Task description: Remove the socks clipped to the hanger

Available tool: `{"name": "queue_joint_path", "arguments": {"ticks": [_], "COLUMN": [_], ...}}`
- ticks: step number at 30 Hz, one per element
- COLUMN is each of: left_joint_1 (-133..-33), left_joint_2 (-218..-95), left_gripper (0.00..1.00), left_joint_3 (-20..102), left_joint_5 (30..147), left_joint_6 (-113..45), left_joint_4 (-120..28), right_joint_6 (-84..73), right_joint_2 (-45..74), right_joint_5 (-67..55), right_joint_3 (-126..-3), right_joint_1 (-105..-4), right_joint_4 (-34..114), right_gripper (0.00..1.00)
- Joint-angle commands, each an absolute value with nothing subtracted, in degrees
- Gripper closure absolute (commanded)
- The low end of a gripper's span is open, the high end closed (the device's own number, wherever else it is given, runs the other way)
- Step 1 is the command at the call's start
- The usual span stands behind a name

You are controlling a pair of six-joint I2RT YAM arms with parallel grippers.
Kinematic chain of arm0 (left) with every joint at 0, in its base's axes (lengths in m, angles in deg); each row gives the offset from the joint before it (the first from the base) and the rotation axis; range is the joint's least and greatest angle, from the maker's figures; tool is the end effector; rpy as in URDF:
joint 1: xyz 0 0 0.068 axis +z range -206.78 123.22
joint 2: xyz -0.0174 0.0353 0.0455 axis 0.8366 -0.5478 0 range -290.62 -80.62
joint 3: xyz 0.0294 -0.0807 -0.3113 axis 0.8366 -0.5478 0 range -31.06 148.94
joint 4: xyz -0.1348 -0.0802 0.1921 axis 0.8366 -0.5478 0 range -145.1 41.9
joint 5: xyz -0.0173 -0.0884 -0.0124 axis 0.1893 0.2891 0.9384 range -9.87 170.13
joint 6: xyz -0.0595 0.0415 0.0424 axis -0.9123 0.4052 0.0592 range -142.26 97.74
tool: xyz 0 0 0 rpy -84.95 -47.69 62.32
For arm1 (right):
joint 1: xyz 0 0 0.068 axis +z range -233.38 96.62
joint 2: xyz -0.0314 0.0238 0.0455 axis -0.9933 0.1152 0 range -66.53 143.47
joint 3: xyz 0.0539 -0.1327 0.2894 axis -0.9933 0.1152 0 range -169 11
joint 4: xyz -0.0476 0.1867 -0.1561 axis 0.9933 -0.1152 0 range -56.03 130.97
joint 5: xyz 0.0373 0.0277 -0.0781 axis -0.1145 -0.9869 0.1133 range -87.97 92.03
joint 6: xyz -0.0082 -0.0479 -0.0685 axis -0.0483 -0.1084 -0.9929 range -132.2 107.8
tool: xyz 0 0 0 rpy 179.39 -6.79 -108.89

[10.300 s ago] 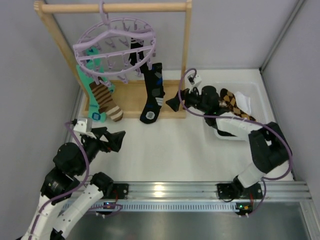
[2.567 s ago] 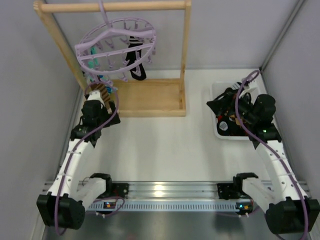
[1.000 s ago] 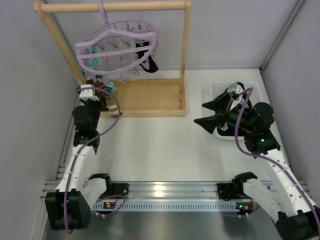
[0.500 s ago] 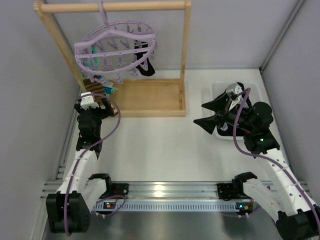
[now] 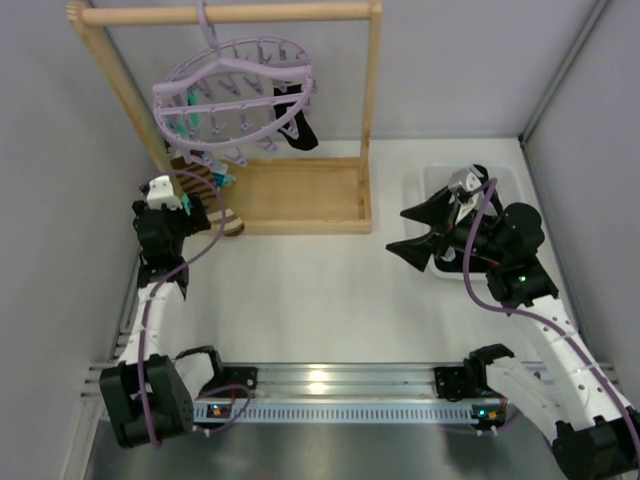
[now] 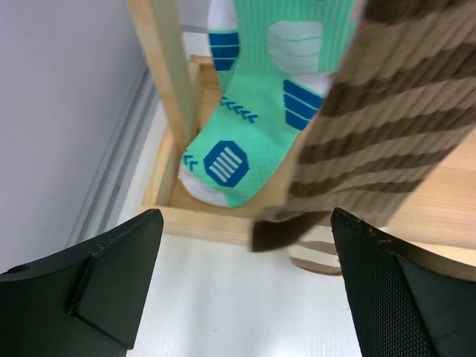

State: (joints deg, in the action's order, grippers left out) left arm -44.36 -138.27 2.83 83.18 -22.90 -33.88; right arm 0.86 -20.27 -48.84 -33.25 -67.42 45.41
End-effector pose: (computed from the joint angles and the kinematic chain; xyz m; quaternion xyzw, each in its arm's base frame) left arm 0.2273 0.0460 0.3176 -0.0697 0.7602 0.0460 0.6444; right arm 0.1331 0.0975 0.3985 -0.3259 0.6168 0.4511 0.5567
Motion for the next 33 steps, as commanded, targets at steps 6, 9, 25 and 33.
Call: {"name": "queue_joint_path", "arguments": {"ticks": [6,9,25,33], "left_joint_1": [-42.5,-42.1,-41.8,-41.8], "left_joint_2": [-148.8,-150.8,-151.9,-151.6], "left_gripper": [0.02,0.02,0.31,0.59], "left_joint_3": [13.9,15.6,12.4,12.4], "left_joint_5": [100.5,99.8,103.1,104.1], "left_joint_6": [-17.2,-16.5,-18.7,-20.1], "left_joint_4": [-32.6,-31.6,-23.8,-23.8], "right_joint_6": [-2.4,-4.0,-9.5,-9.9], "right_joint_2": [-22.4,-23.2,-24.1,-24.2], "right_joint_5": [-54.0,-54.8,-53.5,-53.4], "right_joint_3": [-34.1,-34.2,-34.9,-34.9], "right_joint_1": [-66.0,-64.7,-60.6,-60.3], "right_joint_4": [45.2,44.0,41.1,39.6], "right_gripper": [0.01,0.01,0.0,0.0]}}
